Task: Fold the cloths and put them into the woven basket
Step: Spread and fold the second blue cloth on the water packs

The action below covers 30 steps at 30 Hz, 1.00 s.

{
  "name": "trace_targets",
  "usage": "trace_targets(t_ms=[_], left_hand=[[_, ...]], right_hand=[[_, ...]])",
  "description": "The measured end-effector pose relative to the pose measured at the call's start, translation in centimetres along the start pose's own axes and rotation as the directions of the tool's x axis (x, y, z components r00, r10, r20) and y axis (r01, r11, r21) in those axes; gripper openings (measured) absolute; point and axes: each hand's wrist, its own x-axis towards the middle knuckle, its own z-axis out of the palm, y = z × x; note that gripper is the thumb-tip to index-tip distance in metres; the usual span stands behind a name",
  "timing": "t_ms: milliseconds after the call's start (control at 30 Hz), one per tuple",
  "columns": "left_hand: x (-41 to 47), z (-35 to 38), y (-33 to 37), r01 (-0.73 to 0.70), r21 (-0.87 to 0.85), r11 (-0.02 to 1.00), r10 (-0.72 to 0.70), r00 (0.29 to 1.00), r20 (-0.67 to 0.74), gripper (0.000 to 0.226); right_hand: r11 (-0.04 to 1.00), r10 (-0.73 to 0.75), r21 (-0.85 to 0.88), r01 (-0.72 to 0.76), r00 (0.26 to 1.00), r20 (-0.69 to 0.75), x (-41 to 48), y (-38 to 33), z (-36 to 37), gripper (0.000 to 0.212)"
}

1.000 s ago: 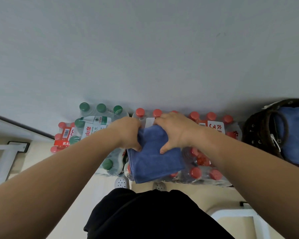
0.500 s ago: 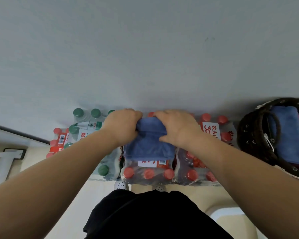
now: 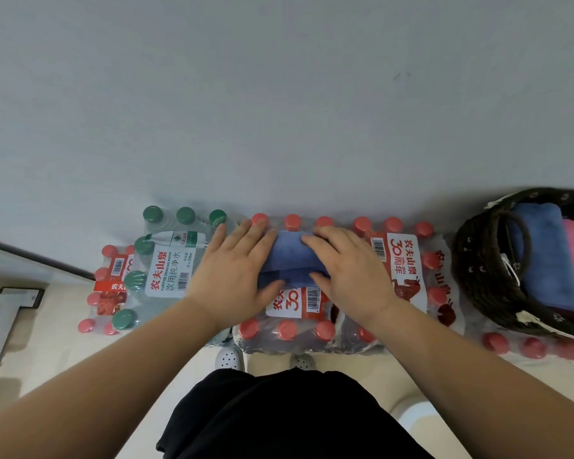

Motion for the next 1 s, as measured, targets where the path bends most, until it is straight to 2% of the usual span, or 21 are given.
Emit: trace_targets(t_ms=[133, 267, 400, 567, 733, 833, 900, 967, 1000], left_hand=[[-0.7, 0.2, 2.0, 0.032, 0.049, 0.998, -0.031, 0.999, -0.024, 0.09], [-0.9, 1.9, 3.8, -0.002, 0.041, 0.999, -0.001, 0.998, 0.061, 0.091], [-2.3, 3.3, 4.6, 0.012, 0.015, 1.0, -0.013, 0.996, 0.093, 0.084], [-3.2, 4.1, 5.0, 0.016, 0.017, 1.0, -0.018, 0.993, 0.117, 0.079], [-3.3, 3.9, 4.6, -0.004, -0.017, 1.0, 0.006, 0.993, 0.12, 0.082], [-3.3, 3.0, 3.3, -0.058, -0.085, 0.995, 0.063, 0.996, 0.056, 0.075], [-2.8, 1.9, 2.2, -0.07, -0.138, 0.988, 0.059, 0.995, -0.082, 0.063], [-1.5, 0.9, 1.4, -0.019, -0.215, 0.976, -0.03, 0.975, -0.221, 0.054], [-0.6, 0.3, 1.4, 0.033, -0.247, 0.968, -0.092, 0.969, -0.228, 0.056]], right_hand=[[0.999, -0.033, -0.031, 0.034, 0.999, 0.041, -1.4, -0.3, 0.5, 0.065], [0.996, 0.007, -0.087, 0.008, 0.984, 0.178, -3.1, -0.4, 0.8, 0.072], [0.993, -0.005, -0.116, 0.035, 0.968, 0.253, -3.7, 0.1, 0.1, 0.073], [0.999, -0.004, -0.044, 0.012, 0.982, 0.189, -0.2, -1.9, -1.6, 0.071], [0.999, 0.029, -0.033, -0.019, 0.935, 0.353, 3.1, -2.1, 0.7, 0.065], [0.998, 0.055, -0.056, -0.038, 0.941, 0.335, 3.1, -1.6, 2.3, 0.064], [0.996, 0.036, -0.087, -0.007, 0.94, 0.339, 3.1, -1.7, 2.3, 0.065], [0.993, 0.03, -0.12, 0.014, 0.933, 0.359, 3.2, -1.8, 2.1, 0.065], [0.991, 0.031, -0.131, 0.019, 0.929, 0.368, 3.3, -1.8, 2.0, 0.065]])
